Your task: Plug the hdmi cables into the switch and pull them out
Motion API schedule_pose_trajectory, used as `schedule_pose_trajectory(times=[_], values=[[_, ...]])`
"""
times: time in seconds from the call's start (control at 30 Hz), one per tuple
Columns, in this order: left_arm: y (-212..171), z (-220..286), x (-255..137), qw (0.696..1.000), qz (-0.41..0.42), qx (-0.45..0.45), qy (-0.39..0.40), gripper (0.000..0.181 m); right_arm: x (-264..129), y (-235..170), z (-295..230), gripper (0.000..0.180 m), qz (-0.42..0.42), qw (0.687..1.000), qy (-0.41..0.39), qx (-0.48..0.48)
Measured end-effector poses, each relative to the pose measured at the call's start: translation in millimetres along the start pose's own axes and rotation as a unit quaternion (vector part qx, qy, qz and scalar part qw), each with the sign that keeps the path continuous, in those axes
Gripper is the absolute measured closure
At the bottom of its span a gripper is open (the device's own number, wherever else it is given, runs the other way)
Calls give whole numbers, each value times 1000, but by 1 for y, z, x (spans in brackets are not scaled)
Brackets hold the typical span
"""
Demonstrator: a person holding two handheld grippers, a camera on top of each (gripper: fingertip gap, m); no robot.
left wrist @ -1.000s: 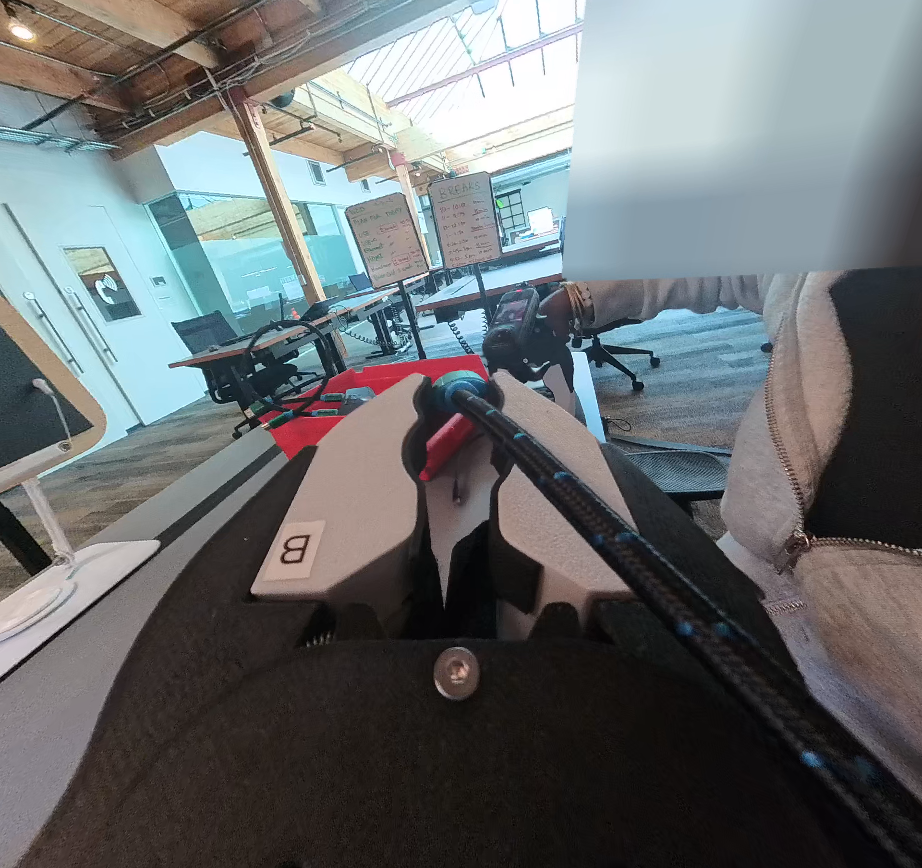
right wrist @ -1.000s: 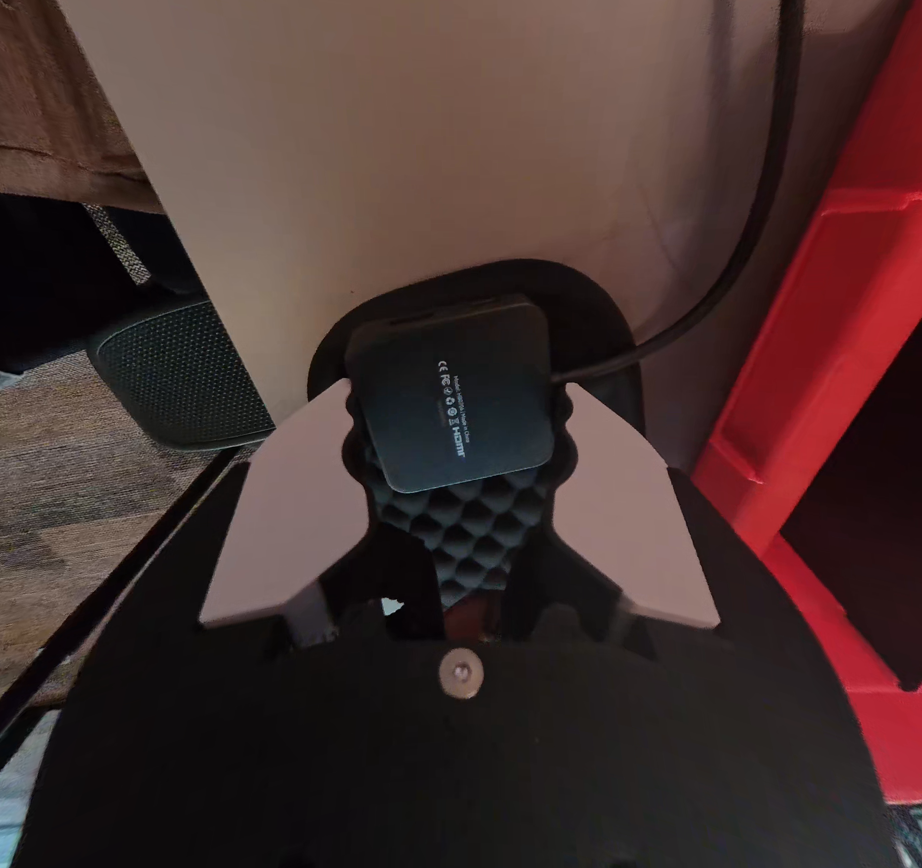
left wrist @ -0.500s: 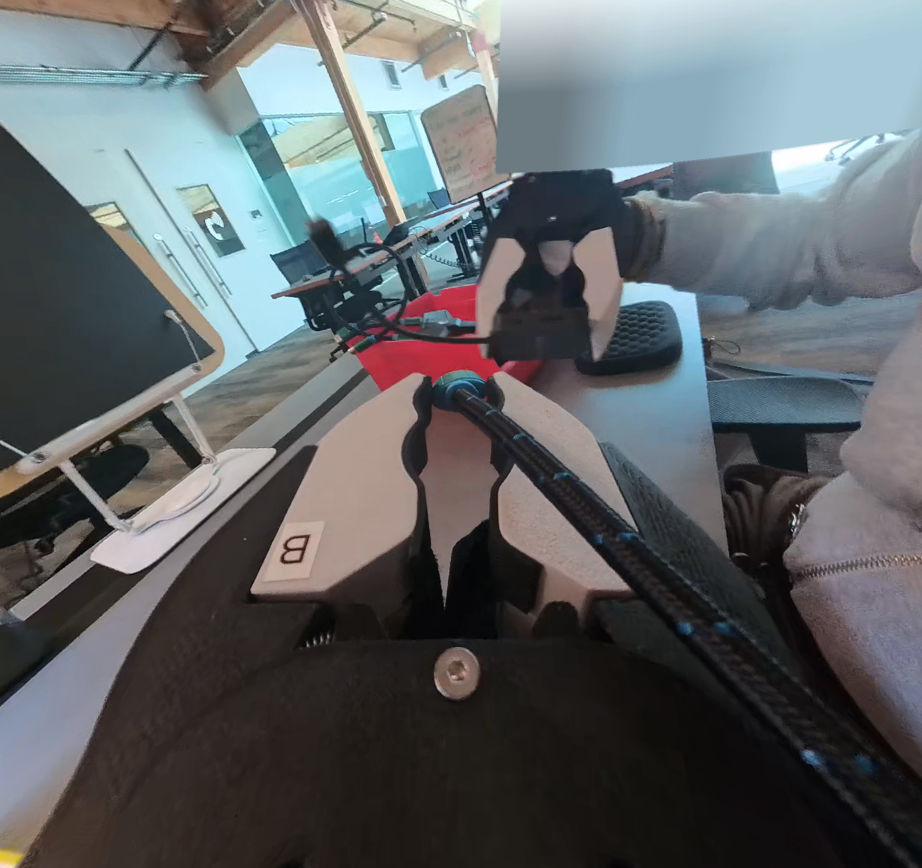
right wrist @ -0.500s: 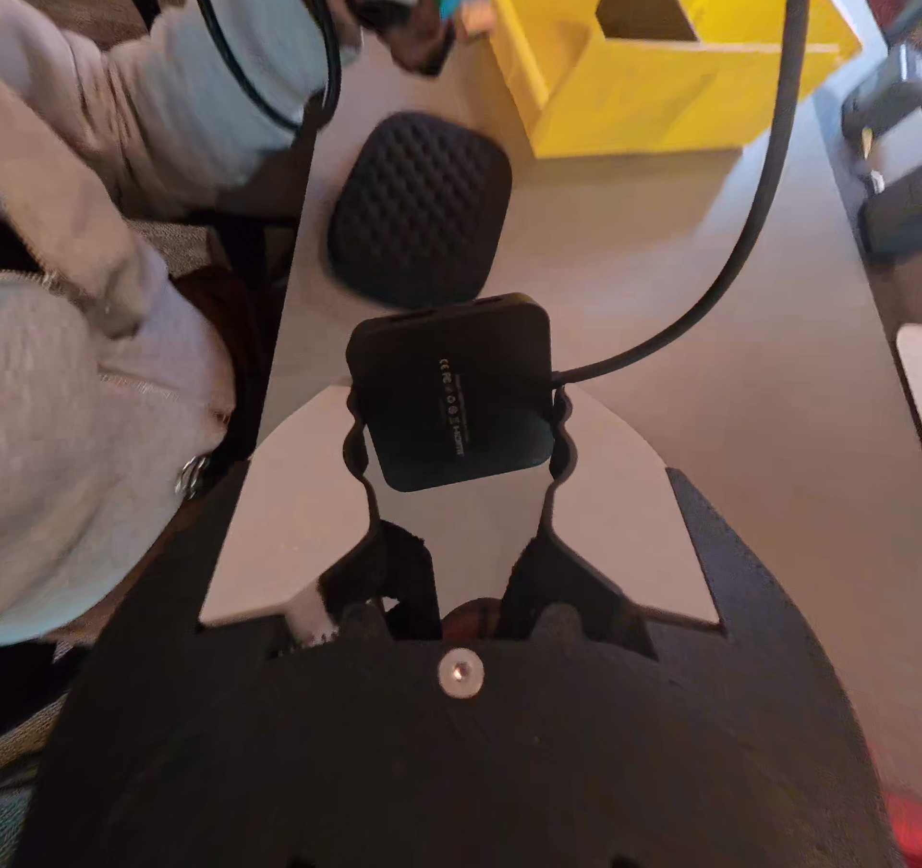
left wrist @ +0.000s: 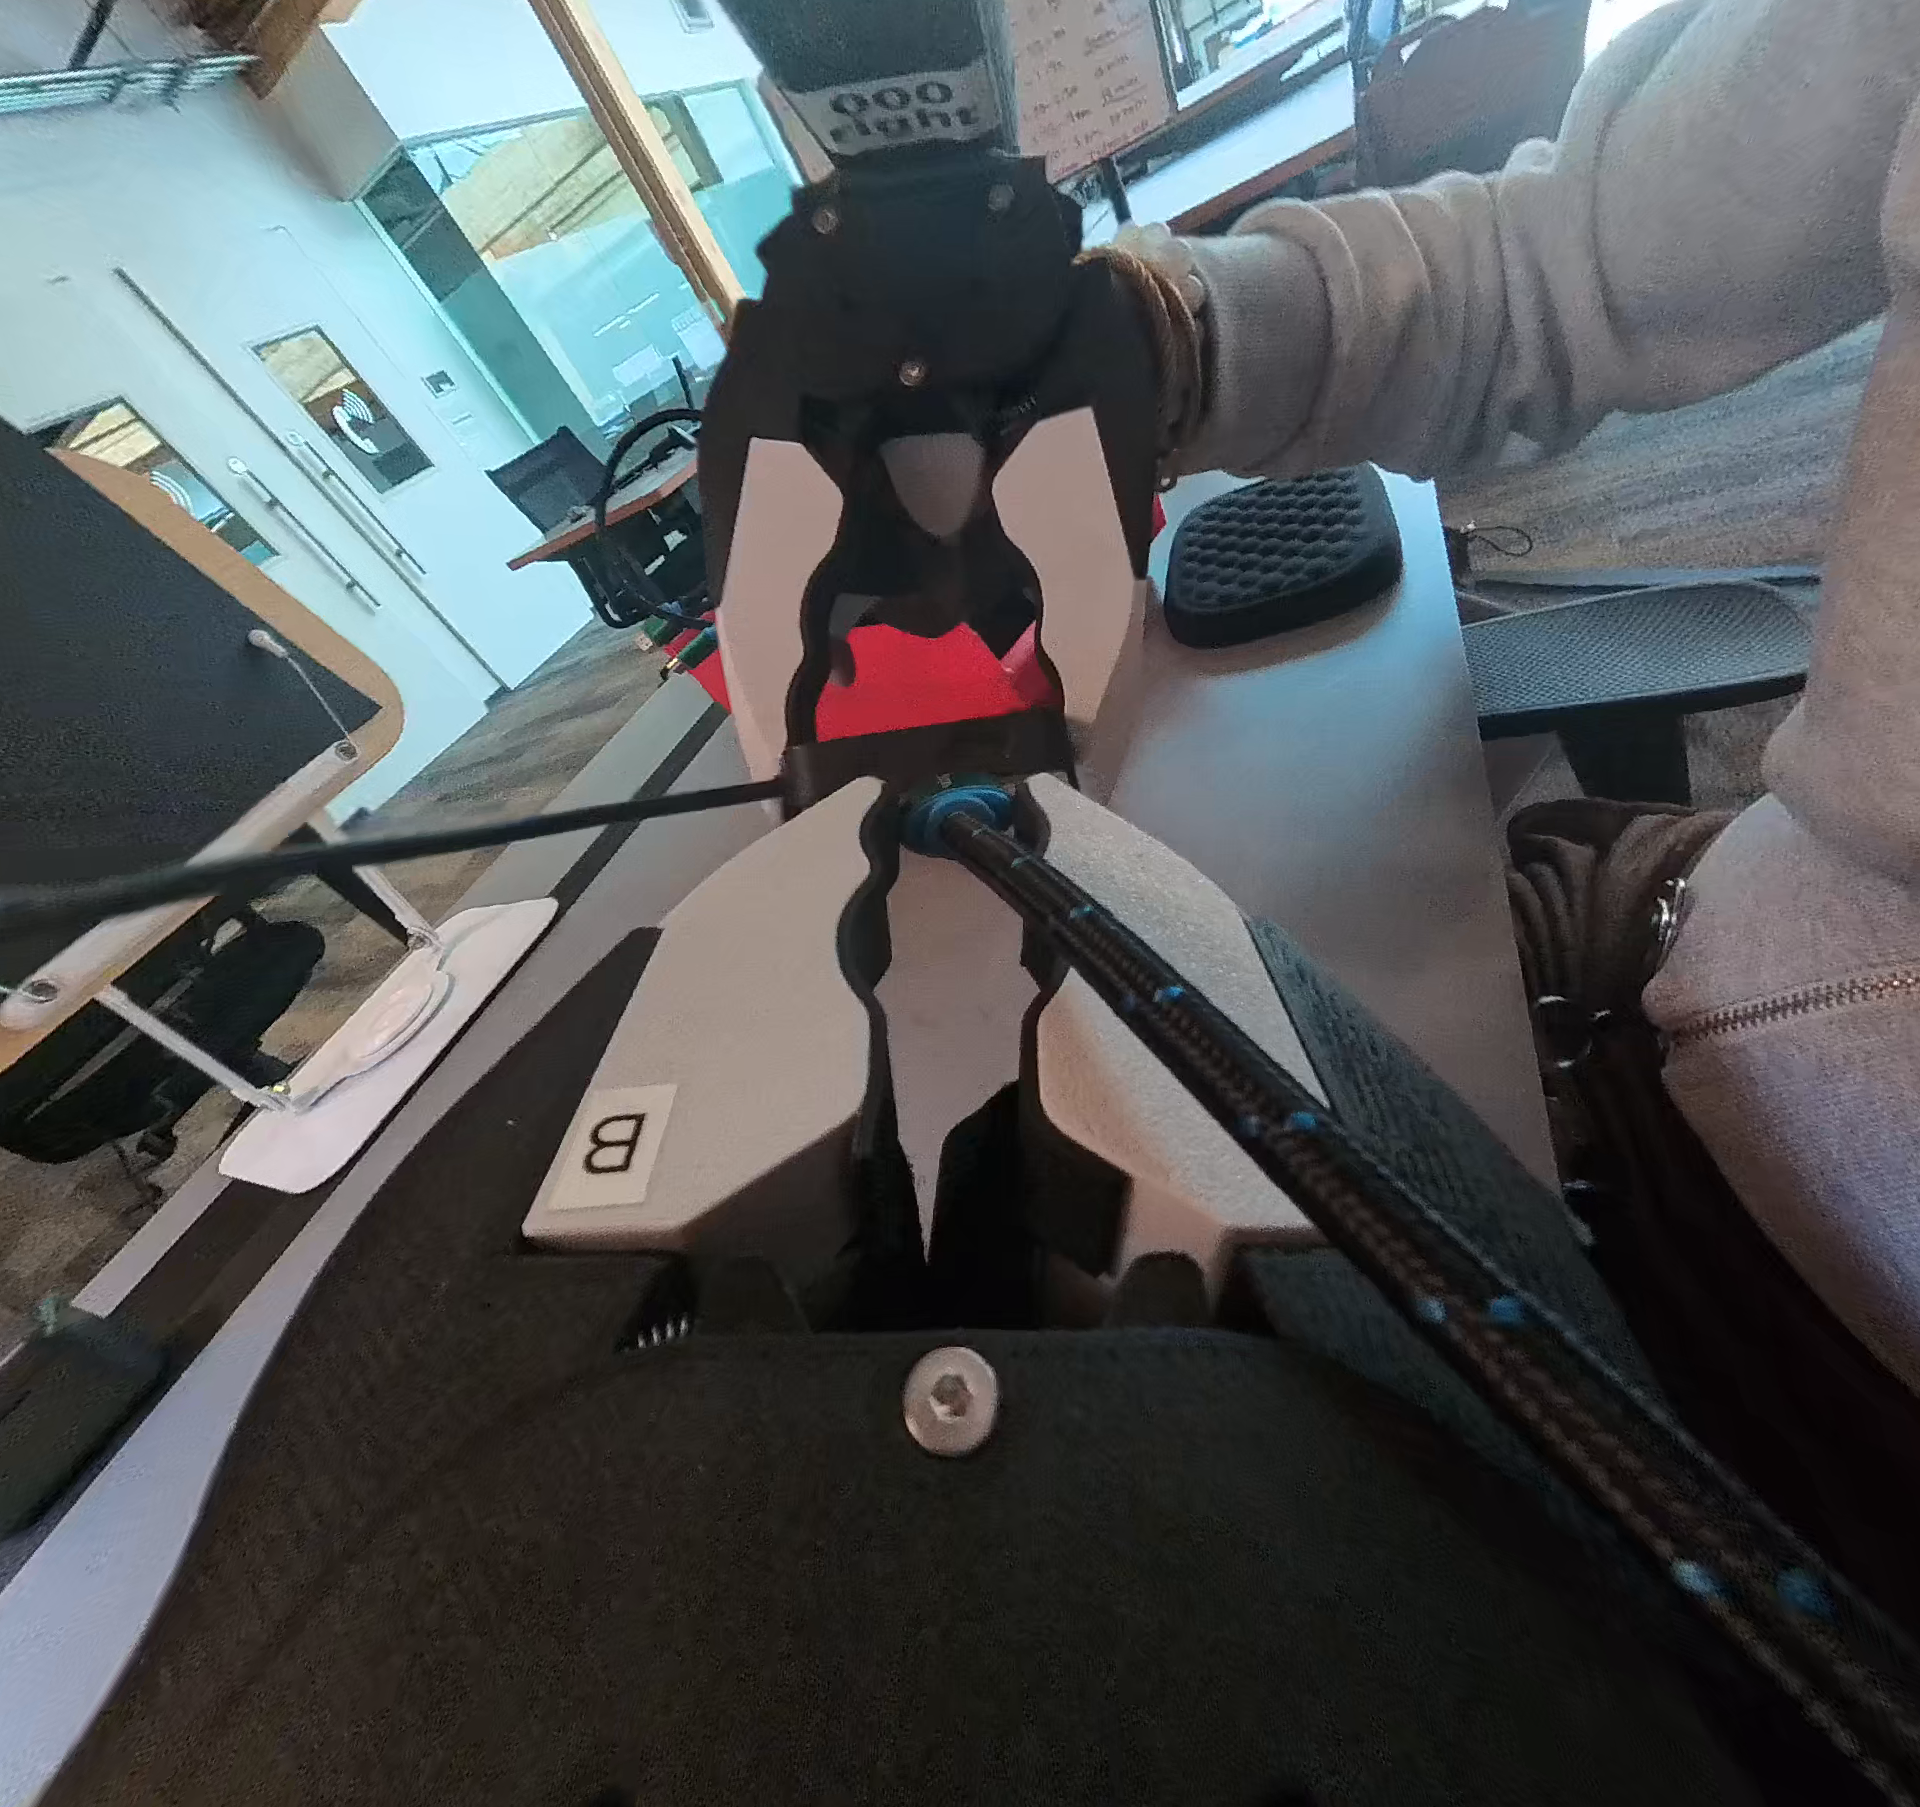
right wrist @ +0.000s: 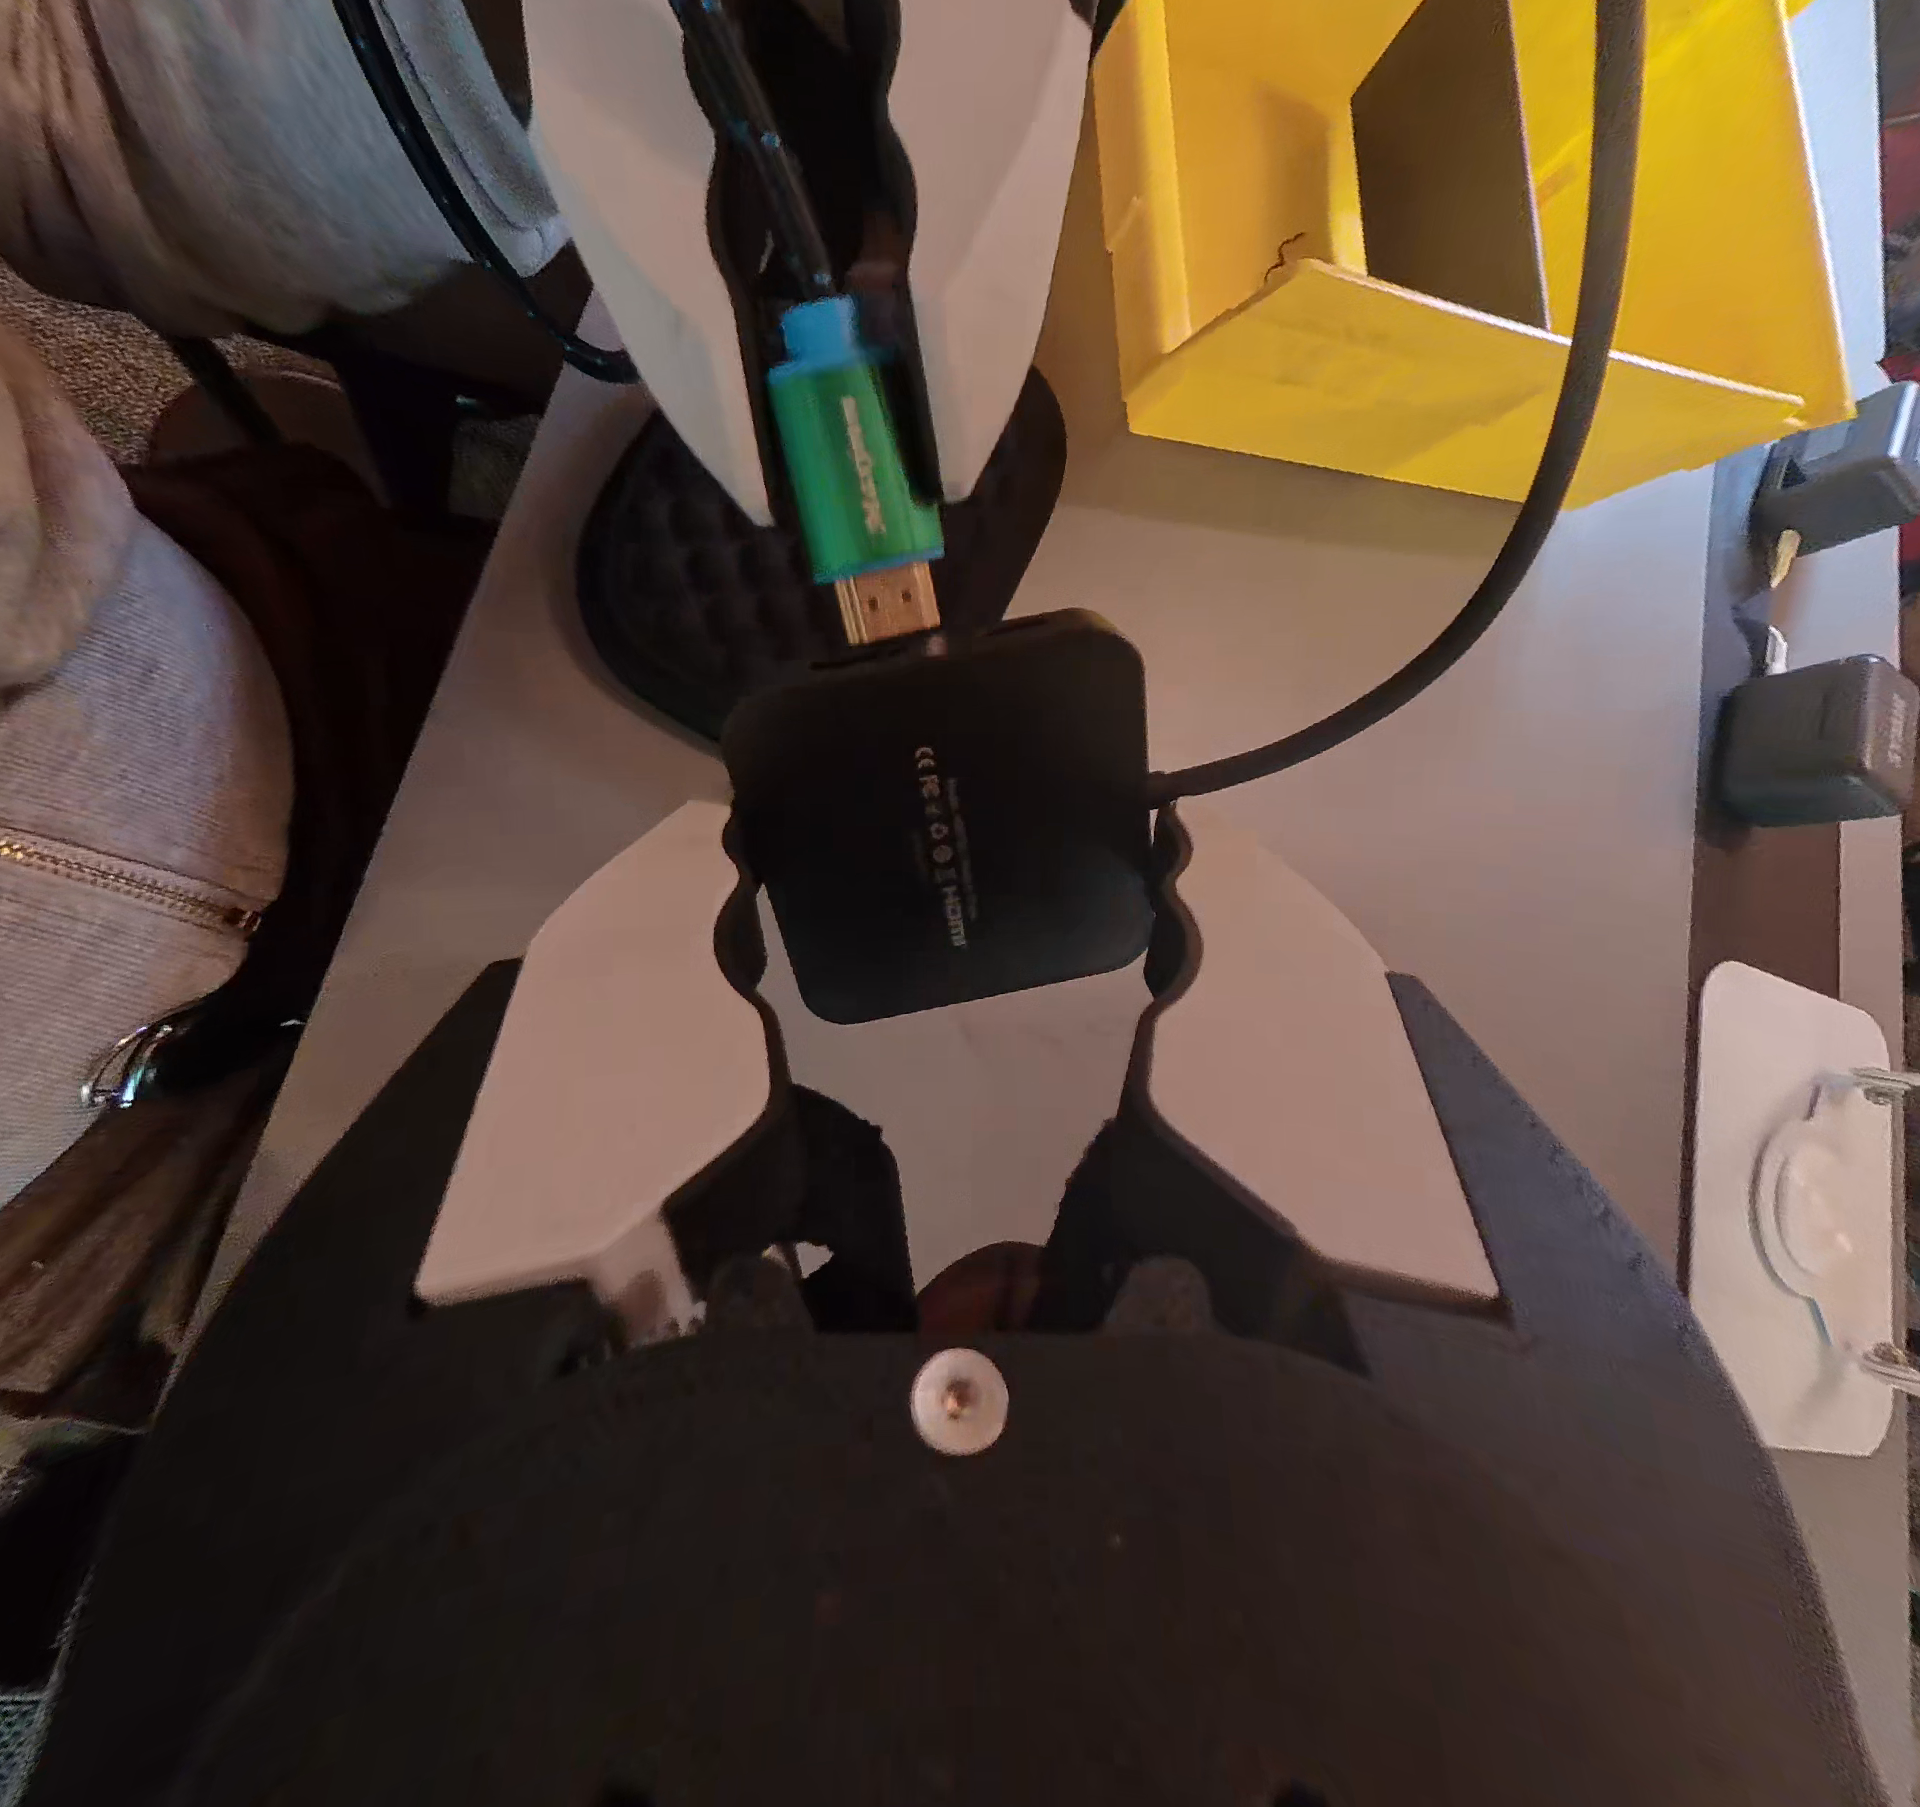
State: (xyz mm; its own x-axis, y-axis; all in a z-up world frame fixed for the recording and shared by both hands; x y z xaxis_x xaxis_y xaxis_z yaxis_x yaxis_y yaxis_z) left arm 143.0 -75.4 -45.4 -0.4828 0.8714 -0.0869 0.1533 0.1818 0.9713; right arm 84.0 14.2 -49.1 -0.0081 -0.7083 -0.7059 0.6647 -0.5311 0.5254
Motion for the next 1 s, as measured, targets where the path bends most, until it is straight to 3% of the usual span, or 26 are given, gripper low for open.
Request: schedule_pose_trajectory(times=[0.63, 0.83, 1.0], values=[[-2, 1, 5, 998, -12, 50, 19, 161, 3, -1, 4, 107, -7, 1000, 0, -10], [-13, 5, 11, 992, -66, 102, 21, 161, 11, -8, -1, 107, -29, 999, 22, -35], [-11, 0, 7, 998, -8, 68, 2, 161, 6, 0, 3, 107, 16, 999, 2, -33]])
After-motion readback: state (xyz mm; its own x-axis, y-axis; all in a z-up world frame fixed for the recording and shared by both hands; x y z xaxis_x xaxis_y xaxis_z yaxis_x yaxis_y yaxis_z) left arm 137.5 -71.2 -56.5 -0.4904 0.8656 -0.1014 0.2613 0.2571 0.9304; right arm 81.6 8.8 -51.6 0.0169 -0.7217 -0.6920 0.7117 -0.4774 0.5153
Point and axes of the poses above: each gripper's, where its closed fingertips meet, x out along the fingers, y out of its top, z = x × y across the jaws, the point moved 5 cm from there along -x, back along the fingers, and after that the axes turned 13 degrees about -x, right-handed, at the moved point
